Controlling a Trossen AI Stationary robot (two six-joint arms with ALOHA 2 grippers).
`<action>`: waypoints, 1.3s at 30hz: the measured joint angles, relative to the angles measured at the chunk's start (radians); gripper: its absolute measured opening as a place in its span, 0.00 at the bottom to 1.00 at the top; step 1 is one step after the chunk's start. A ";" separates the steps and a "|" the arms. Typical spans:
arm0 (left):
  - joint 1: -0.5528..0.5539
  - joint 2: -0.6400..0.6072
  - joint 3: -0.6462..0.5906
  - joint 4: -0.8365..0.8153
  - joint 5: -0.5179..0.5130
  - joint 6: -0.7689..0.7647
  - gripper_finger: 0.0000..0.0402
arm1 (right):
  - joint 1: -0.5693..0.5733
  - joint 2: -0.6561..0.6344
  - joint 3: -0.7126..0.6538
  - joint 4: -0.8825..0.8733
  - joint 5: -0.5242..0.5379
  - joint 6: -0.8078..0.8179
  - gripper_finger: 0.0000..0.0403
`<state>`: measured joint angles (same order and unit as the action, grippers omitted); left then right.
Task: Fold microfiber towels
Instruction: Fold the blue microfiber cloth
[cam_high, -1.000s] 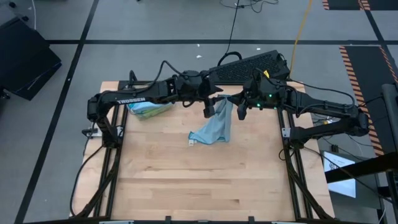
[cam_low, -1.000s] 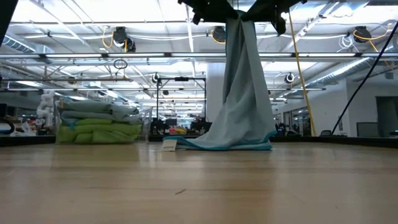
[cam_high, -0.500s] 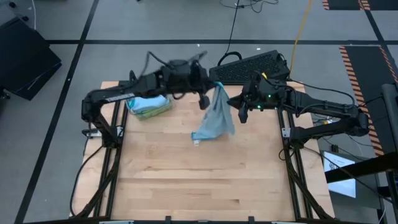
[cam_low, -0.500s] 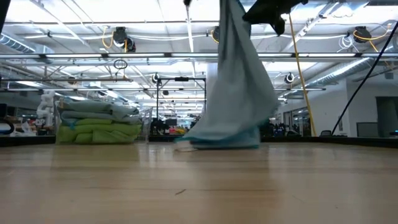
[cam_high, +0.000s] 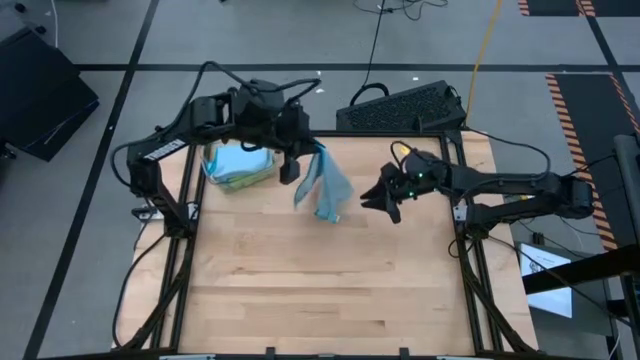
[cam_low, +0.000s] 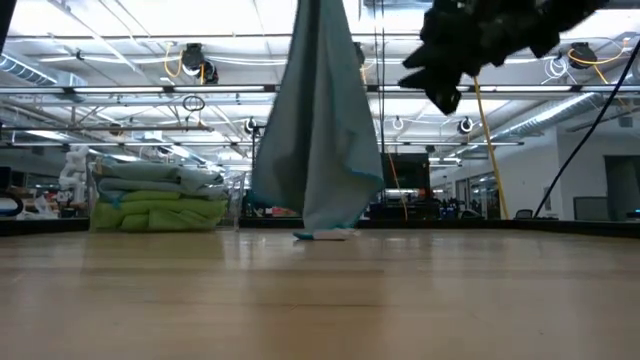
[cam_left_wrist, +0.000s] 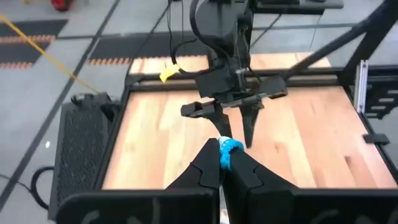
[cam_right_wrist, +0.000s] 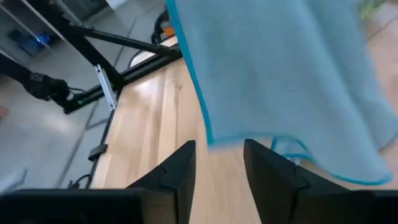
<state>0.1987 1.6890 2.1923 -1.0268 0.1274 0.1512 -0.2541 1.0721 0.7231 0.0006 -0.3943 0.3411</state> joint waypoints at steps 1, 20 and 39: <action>-0.004 0.000 0.002 -0.017 -0.004 -0.004 0.01 | 0.001 0.000 -0.032 0.043 -0.002 0.017 0.31; 0.014 0.011 -0.008 0.051 -0.208 -0.217 0.02 | 0.317 0.041 -0.116 0.351 0.487 0.155 0.46; 0.009 0.023 -0.021 0.100 -0.207 -0.241 0.02 | 0.320 0.461 -0.116 0.646 0.630 -0.019 0.46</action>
<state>0.2081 1.7115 2.1712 -0.9269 -0.0795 -0.0902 0.0664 1.5330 0.6069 0.6463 0.2362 0.3226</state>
